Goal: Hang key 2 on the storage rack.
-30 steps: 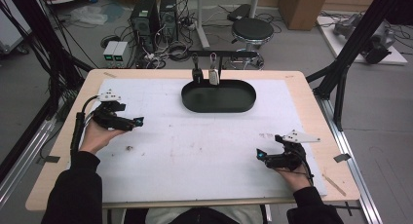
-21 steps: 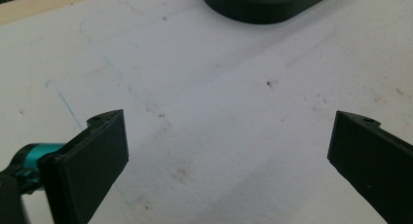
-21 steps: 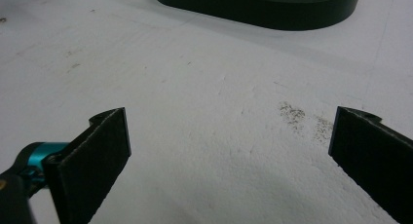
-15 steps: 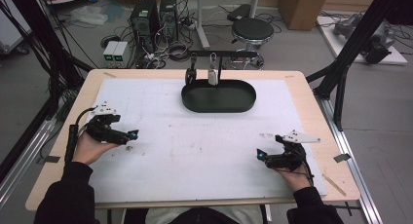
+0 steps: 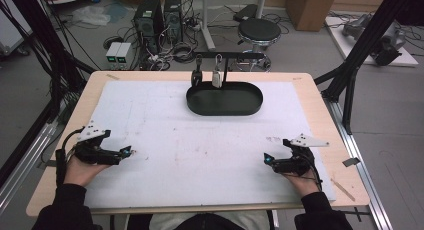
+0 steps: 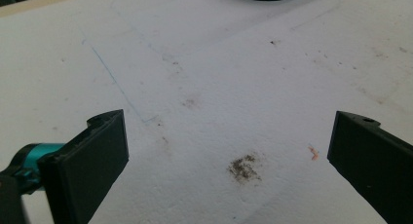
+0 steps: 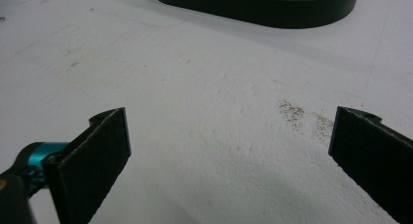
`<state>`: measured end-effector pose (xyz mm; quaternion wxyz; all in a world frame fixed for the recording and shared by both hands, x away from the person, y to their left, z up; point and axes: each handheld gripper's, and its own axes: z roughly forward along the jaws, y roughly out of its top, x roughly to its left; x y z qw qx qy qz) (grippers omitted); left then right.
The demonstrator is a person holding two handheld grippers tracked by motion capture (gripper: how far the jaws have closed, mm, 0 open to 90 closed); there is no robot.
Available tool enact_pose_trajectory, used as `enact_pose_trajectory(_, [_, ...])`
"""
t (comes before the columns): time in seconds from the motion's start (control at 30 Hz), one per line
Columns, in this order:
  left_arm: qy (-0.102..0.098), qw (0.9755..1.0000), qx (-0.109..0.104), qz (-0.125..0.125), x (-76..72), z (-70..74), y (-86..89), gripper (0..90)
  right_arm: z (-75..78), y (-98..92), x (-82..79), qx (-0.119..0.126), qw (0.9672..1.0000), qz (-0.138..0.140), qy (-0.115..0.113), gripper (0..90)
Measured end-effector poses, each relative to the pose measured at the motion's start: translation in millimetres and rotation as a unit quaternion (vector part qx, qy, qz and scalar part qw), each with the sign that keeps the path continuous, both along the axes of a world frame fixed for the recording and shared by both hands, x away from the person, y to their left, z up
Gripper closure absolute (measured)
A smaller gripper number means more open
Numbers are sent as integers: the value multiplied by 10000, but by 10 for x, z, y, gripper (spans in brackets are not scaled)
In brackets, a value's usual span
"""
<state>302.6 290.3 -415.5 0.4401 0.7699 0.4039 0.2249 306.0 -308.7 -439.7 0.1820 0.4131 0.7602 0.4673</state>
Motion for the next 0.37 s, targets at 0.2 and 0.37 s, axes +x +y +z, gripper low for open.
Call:
enact_pose_trajectory(0.2, [91,9999,75,-5,-76,-118,41,17,-6,7,1,-38,10000,5,17,8])
enact_pose_trajectory(0.37, [48,10000,12,61,-114,-157,73,17,-20,0,11,-67,10000,-10,54,8])
